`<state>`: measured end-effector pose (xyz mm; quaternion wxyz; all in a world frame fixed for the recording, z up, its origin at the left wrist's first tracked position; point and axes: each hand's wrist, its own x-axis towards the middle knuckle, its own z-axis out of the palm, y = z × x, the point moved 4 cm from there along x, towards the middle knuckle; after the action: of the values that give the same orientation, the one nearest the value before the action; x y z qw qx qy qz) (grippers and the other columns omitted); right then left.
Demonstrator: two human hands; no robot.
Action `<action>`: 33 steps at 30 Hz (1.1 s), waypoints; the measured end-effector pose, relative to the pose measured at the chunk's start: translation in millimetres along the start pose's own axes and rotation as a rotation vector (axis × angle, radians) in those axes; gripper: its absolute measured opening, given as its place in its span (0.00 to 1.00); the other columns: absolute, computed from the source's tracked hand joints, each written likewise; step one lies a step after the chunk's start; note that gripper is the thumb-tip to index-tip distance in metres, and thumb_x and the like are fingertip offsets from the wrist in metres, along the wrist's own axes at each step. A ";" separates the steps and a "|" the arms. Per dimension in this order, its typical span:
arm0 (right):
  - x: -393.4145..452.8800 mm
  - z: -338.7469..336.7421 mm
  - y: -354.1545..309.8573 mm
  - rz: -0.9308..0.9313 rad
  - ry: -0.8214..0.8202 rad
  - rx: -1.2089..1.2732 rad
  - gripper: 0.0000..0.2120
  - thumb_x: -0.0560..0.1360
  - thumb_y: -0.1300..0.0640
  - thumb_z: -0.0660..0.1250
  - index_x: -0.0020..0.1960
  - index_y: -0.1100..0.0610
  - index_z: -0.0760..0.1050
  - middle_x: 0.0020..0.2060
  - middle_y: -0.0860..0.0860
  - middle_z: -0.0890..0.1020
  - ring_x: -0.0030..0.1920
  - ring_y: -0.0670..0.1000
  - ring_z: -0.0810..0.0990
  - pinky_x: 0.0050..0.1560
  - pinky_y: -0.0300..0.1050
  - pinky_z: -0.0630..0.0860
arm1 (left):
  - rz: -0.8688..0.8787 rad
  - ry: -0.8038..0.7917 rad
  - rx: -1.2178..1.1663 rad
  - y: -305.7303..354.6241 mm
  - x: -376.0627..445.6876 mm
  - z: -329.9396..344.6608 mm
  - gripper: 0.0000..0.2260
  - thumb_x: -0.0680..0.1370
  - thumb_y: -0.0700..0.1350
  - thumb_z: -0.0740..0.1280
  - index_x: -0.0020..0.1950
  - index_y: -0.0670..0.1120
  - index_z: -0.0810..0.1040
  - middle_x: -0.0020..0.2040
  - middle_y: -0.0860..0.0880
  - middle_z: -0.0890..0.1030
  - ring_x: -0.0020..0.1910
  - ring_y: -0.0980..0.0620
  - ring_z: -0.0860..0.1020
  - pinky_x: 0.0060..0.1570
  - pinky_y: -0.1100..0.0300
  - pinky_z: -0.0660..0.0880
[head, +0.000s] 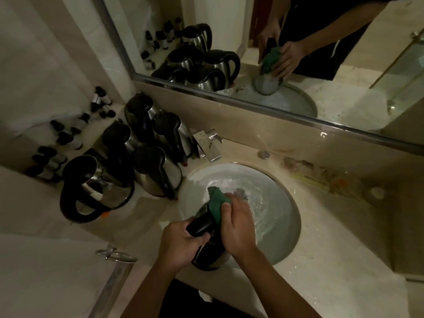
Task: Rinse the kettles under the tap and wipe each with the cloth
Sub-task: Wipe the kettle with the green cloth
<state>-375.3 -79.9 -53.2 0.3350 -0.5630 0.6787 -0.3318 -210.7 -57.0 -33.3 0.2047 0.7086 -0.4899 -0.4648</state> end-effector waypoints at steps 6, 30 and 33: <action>7.7 8.7 -6.0 -0.330 -0.131 -0.186 0.25 0.85 0.45 0.50 0.76 0.49 0.74 0.75 0.50 0.75 0.78 0.54 0.67 0.80 0.52 0.61 | 0.034 0.000 0.135 -9.4 2.9 6.4 0.11 0.69 0.56 0.77 0.39 0.53 0.79 0.43 0.53 0.80 0.40 0.59 0.79 0.38 0.64 0.74; -29.5 34.6 60.9 -0.135 0.193 0.244 0.25 0.86 0.37 0.45 0.83 0.34 0.53 0.83 0.50 0.62 0.83 0.52 0.59 0.82 0.61 0.60 | 0.096 -0.085 -0.221 19.1 -2.4 20.3 0.37 0.66 0.28 0.70 0.58 0.68 0.74 0.52 0.69 0.83 0.53 0.65 0.81 0.48 0.66 0.78; -28.6 47.6 62.7 0.125 0.253 0.487 0.23 0.84 0.31 0.47 0.79 0.26 0.53 0.81 0.48 0.65 0.81 0.50 0.64 0.79 0.62 0.64 | 0.112 -0.052 -0.193 22.8 6.1 22.8 0.35 0.65 0.30 0.70 0.61 0.64 0.77 0.53 0.62 0.85 0.55 0.61 0.83 0.53 0.62 0.80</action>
<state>-365.9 -46.0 -129.2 0.3931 -0.3769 0.6488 -0.5315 -241.2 -68.6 -30.1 0.2846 0.6447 -0.4870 -0.5159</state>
